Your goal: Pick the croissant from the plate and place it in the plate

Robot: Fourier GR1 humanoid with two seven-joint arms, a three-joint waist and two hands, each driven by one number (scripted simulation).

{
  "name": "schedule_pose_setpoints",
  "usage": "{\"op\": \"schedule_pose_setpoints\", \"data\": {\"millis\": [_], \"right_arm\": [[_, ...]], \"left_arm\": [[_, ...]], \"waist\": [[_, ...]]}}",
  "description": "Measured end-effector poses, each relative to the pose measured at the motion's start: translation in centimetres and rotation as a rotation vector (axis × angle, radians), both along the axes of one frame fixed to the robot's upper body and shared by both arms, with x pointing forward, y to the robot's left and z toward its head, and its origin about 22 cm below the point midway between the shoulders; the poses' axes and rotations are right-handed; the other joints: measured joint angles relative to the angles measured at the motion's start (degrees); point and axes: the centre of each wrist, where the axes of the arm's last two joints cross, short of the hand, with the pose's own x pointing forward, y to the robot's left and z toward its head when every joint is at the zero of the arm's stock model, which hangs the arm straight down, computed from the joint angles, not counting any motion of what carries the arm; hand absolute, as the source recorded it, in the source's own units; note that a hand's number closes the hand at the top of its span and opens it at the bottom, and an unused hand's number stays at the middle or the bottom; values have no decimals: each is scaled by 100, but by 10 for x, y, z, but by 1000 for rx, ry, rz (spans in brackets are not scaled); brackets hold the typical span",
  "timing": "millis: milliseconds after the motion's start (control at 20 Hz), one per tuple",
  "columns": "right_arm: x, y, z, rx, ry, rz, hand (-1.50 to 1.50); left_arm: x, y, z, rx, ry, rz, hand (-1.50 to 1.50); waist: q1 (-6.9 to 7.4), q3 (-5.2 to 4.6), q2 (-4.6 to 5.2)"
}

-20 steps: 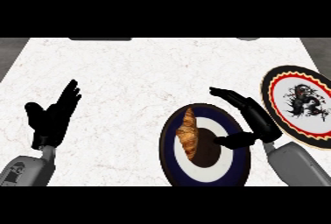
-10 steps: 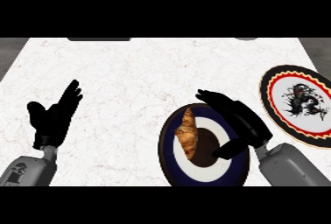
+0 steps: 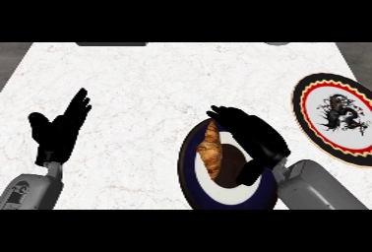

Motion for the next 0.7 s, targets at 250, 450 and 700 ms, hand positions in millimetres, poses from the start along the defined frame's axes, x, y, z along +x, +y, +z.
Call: {"op": "schedule_pose_setpoints", "data": {"millis": [250, 450, 700], "right_arm": [[4, 17, -3, -130, 14, -21, -150], [9, 26, -7, -207, 44, -19, -150], [17, 39, -8, -263, 83, -21, -150]], "left_arm": [[-2, -2, 0, -4, 2, -8, 0], [0, -2, 1, 0, 4, 0, 0], [-4, -4, 1, -5, 5, -1, 0]], "waist": [[19, 2, 6], [19, 2, 7], [21, 3, 8]]}}
